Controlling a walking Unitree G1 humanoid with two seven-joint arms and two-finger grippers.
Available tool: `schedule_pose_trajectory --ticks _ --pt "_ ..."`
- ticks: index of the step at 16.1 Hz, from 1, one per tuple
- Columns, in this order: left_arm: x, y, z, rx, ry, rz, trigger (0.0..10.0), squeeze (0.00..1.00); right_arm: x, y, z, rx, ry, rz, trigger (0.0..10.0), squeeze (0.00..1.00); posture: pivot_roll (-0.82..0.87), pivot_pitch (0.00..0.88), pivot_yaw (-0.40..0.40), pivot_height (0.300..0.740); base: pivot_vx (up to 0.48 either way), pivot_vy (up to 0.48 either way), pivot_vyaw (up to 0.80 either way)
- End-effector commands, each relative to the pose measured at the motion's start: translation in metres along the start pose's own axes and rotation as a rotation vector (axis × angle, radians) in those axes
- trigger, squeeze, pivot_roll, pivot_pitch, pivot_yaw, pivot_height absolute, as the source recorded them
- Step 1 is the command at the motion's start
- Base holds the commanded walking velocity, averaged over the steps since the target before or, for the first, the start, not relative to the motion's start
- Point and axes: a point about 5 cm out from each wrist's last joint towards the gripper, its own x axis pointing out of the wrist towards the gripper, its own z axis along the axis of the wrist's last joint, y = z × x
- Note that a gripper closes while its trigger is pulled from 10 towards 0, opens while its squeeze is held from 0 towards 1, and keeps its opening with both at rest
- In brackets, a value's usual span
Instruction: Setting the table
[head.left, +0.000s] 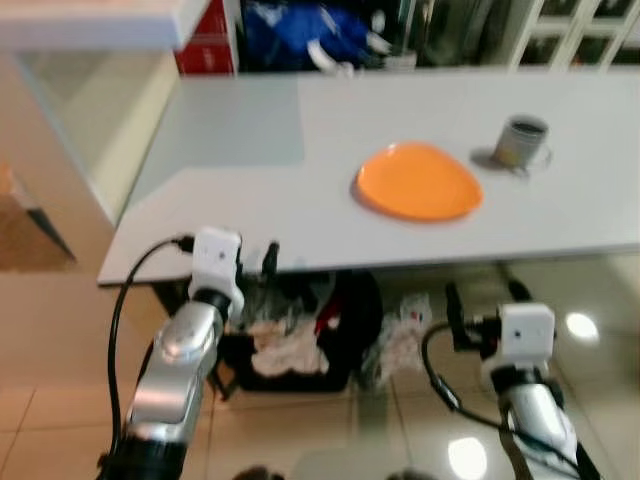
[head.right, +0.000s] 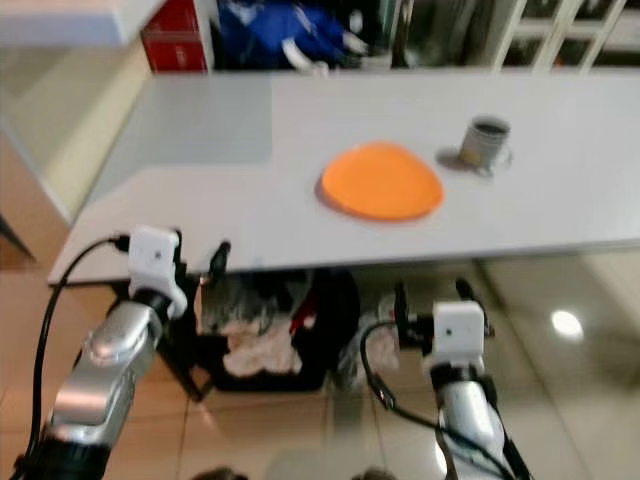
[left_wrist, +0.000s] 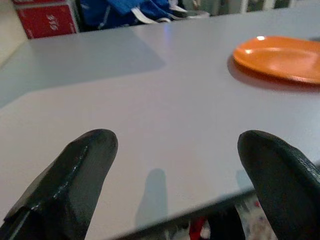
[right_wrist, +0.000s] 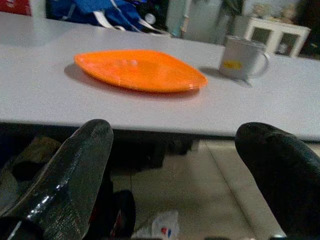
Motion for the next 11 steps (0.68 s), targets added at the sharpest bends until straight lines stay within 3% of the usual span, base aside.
schedule_pose_trajectory --ticks 1,9,11 --pt "-0.0003 0.0058 -0.0015 -0.003 0.019 0.019 10.0 0.00 0.0009 0.0021 0.0010 0.009 -0.003 0.006 10.0 0.00 -0.09 0.000 0.018 0.740 -0.259 0.409 0.00" --pt "0.0062 0.0051 0.0013 -0.007 0.049 0.049 10.0 0.00 0.0049 0.0025 -0.0069 0.011 0.015 0.004 10.0 0.00 -0.09 0.000 0.023 0.740 0.000 0.440 0.00" --pt "0.0062 0.0042 0.0019 -0.001 0.045 0.046 10.0 0.00 0.0055 0.0022 -0.0068 0.010 0.012 0.005 10.0 0.00 -0.08 0.000 0.021 0.740 0.000 0.448 0.63"
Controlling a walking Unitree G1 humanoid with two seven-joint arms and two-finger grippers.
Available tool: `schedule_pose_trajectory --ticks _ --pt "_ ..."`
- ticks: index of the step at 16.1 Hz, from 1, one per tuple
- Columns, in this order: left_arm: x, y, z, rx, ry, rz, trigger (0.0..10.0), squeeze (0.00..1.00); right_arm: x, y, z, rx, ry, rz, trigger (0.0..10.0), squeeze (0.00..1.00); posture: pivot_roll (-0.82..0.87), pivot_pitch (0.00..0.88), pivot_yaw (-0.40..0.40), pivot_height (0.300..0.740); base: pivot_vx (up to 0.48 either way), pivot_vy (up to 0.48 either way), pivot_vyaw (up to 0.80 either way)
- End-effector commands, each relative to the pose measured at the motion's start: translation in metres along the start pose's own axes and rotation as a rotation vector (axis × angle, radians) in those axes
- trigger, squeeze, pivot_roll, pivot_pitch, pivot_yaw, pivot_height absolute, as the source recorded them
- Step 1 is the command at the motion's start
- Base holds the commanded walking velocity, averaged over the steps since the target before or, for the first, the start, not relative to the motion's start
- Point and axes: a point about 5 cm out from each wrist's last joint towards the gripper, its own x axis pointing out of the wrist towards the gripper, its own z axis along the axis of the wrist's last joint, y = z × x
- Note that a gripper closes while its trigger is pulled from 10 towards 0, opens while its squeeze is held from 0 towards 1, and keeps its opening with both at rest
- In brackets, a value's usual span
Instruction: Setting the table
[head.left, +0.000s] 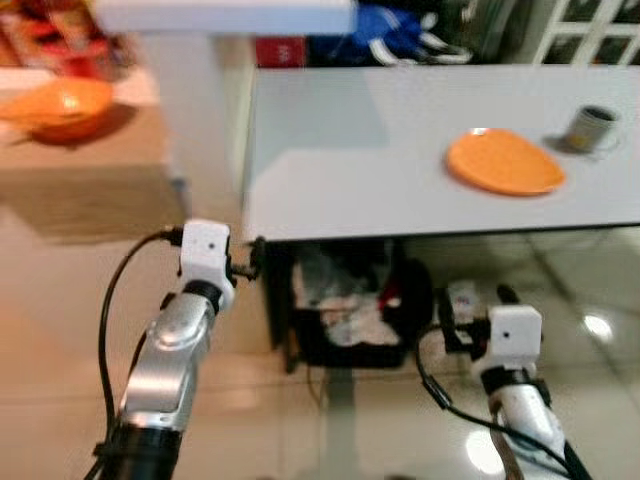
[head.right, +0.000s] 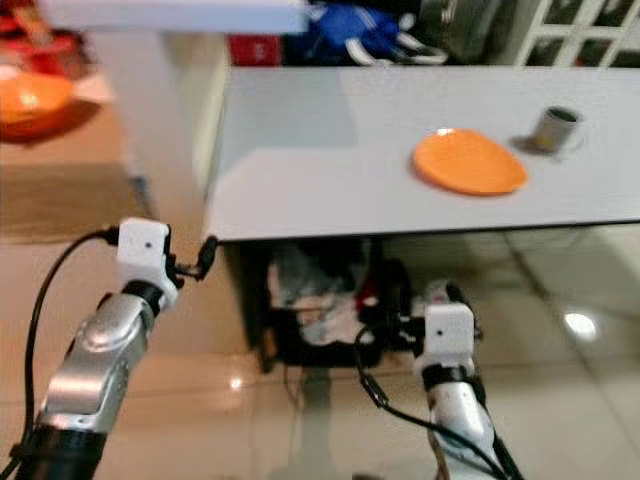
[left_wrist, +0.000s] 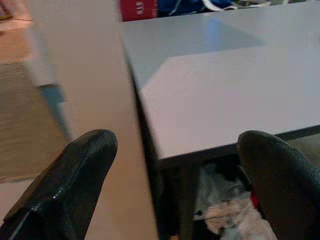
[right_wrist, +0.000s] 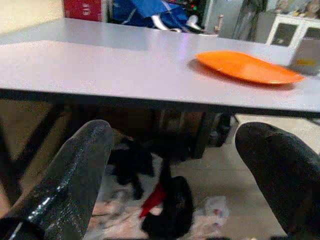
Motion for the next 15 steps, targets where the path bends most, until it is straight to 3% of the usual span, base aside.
schedule_pose_trajectory --ticks 1,5,8,12,15 --pt "0.001 -0.006 0.000 0.006 0.001 -0.019 10.0 0.00 0.001 -0.003 0.001 -0.006 -0.006 -0.006 10.0 0.00 -0.08 0.000 0.020 0.740 0.000 0.446 0.79" --pt "-0.001 -0.009 0.000 0.010 0.002 -0.035 10.0 0.00 0.002 0.000 0.004 -0.013 -0.010 0.009 10.0 0.02 -0.08 0.000 0.017 0.740 0.000 0.448 0.78" --pt "0.000 -0.009 0.002 0.016 -0.019 -0.030 10.0 0.00 0.003 0.000 0.005 -0.010 -0.008 0.003 10.0 0.00 -0.08 0.000 0.016 0.740 0.000 0.409 0.15" --pt "-0.001 -0.006 0.013 0.008 -0.087 -0.059 10.0 0.00 0.006 0.002 0.018 -0.031 -0.067 -0.002 10.0 0.00 -0.08 0.000 0.013 0.740 0.000 0.000 0.00" --pt "0.001 -0.009 0.020 -0.003 -0.112 -0.081 10.0 0.00 0.009 0.002 0.023 -0.031 -0.085 0.001 10.0 0.00 -0.07 0.000 0.009 0.740 0.439 0.000 0.00"
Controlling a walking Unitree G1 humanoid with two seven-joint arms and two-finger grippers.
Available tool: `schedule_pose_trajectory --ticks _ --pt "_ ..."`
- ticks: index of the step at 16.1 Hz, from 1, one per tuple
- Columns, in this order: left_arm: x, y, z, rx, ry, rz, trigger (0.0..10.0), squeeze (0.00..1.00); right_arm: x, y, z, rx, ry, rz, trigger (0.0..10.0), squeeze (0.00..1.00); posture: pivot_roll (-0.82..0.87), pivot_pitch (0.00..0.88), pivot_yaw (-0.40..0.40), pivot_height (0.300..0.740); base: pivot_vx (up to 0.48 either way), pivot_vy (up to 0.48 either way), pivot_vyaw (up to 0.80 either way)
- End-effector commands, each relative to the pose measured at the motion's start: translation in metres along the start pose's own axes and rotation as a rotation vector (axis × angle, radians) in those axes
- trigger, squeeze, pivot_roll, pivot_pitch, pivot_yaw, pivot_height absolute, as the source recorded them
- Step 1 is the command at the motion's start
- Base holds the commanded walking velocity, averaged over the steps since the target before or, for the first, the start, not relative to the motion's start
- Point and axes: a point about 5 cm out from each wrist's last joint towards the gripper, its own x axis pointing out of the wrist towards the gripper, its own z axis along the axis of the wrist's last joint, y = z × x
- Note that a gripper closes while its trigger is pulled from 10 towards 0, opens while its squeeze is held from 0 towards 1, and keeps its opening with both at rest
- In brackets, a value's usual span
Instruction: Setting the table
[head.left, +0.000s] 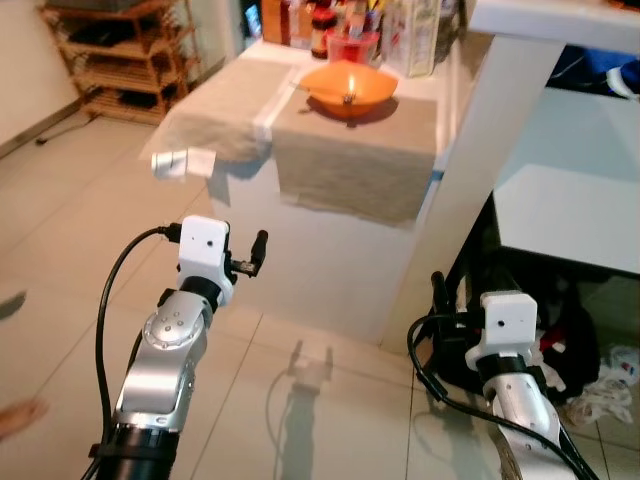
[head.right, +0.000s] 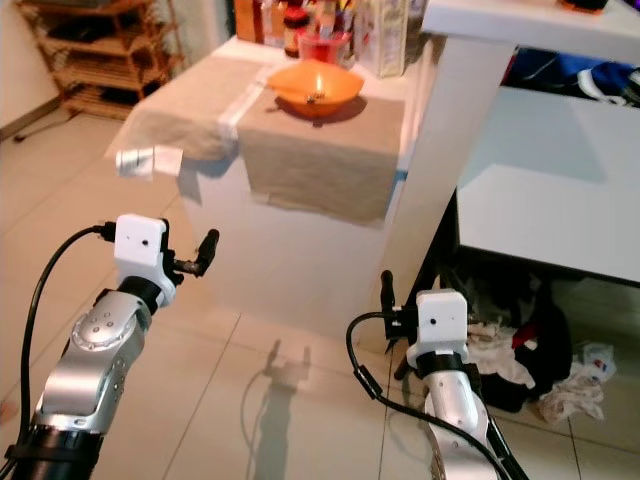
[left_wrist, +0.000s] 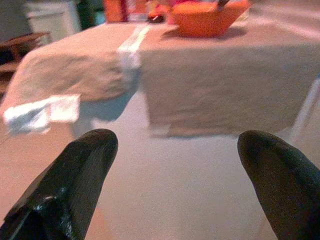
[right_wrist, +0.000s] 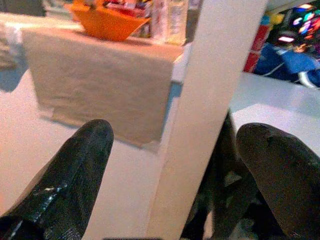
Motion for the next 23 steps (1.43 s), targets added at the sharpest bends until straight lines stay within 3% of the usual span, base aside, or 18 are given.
schedule_pose_trajectory --ticks 1,7,15,21,23 --pt "0.004 -0.009 0.012 -0.001 -0.053 -0.041 10.0 0.00 0.001 -0.006 0.004 -0.013 -0.017 -0.020 10.0 0.00 -0.07 0.000 0.011 0.740 0.439 0.000 0.00" --pt "0.001 -0.005 0.019 0.022 -0.129 -0.060 10.0 0.00 0.000 -0.009 0.018 -0.030 -0.090 -0.060 10.0 0.00 -0.07 0.000 0.014 0.740 0.417 0.101 0.00" --pt "-0.001 -0.003 0.017 0.014 -0.127 -0.050 10.0 0.00 -0.005 -0.006 0.014 -0.023 -0.065 -0.050 10.0 0.00 -0.07 0.000 0.014 0.740 0.327 0.352 0.00" --pt "0.005 -0.007 0.022 0.056 -0.129 -0.085 10.0 0.00 -0.005 -0.006 0.013 -0.023 -0.045 -0.048 10.0 0.00 -0.07 0.000 0.012 0.740 0.000 0.000 0.00" --pt "0.005 -0.010 0.021 0.060 -0.123 -0.094 10.0 0.00 -0.005 -0.006 0.012 -0.013 -0.034 -0.055 10.0 0.00 -0.08 0.000 0.016 0.740 0.000 0.000 -0.80"
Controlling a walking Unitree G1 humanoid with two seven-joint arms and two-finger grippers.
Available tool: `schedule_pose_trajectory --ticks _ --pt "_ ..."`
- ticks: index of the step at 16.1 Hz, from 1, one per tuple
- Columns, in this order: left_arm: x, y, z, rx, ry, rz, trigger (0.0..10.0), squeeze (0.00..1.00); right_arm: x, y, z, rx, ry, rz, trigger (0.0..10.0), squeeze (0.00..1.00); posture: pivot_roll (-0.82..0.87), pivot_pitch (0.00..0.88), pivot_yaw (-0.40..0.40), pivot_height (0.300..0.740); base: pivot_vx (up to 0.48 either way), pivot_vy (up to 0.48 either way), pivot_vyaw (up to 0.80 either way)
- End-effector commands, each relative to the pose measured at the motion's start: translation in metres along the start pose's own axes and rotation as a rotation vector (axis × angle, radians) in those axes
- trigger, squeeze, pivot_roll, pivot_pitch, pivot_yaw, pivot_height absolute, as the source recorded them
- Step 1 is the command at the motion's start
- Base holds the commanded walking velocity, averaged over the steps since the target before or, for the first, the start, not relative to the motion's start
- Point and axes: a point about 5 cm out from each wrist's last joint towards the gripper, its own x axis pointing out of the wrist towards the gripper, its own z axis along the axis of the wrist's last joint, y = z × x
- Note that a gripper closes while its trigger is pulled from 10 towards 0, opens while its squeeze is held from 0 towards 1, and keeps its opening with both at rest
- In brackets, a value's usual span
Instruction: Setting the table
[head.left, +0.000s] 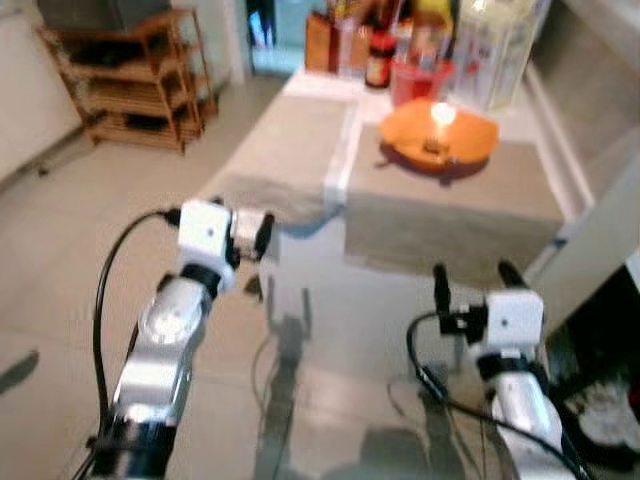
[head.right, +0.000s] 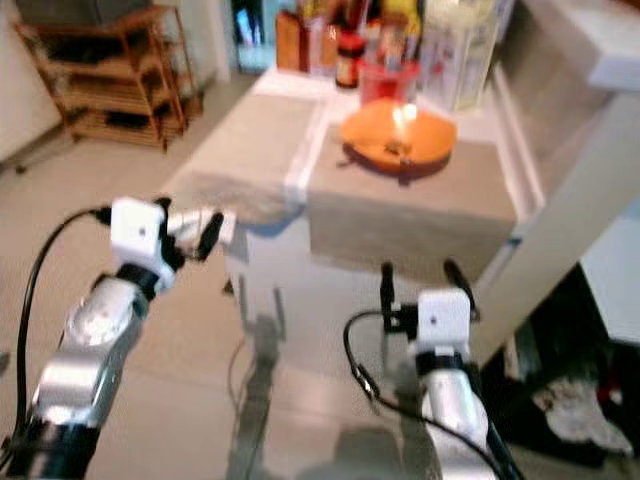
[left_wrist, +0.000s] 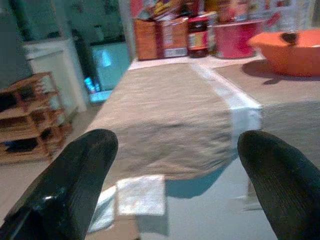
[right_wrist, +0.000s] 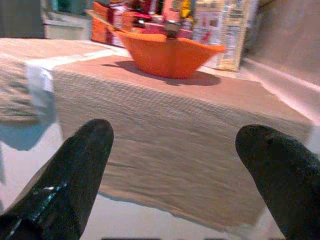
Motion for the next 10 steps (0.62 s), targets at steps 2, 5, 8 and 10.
schedule_pose_trajectory --ticks 2,5,8,10 --pt "0.0041 -0.0096 0.0021 0.006 -0.005 -0.041 10.0 0.00 -0.0006 -0.0083 0.0008 -0.014 0.003 -0.029 10.0 0.00 -0.08 0.000 0.018 0.740 0.000 0.000 -0.78" --pt "0.0051 -0.0074 -0.0006 0.011 0.010 -0.033 10.0 0.00 -0.0010 -0.0077 -0.0014 -0.026 0.017 -0.025 10.0 0.00 -0.09 0.000 0.021 0.740 0.000 0.000 -0.25" --pt "0.0037 -0.0139 0.0056 -0.002 -0.027 -0.078 10.0 0.00 -0.0017 -0.0083 -0.0012 -0.028 0.016 -0.030 10.0 0.00 -0.09 0.000 0.021 0.740 0.320 0.000 0.00" --pt "0.0032 -0.0174 0.0089 -0.011 -0.050 -0.090 10.0 0.00 -0.0015 -0.0081 -0.0021 -0.026 0.023 -0.030 10.0 0.00 -0.09 0.000 0.021 0.740 0.480 0.000 0.00"
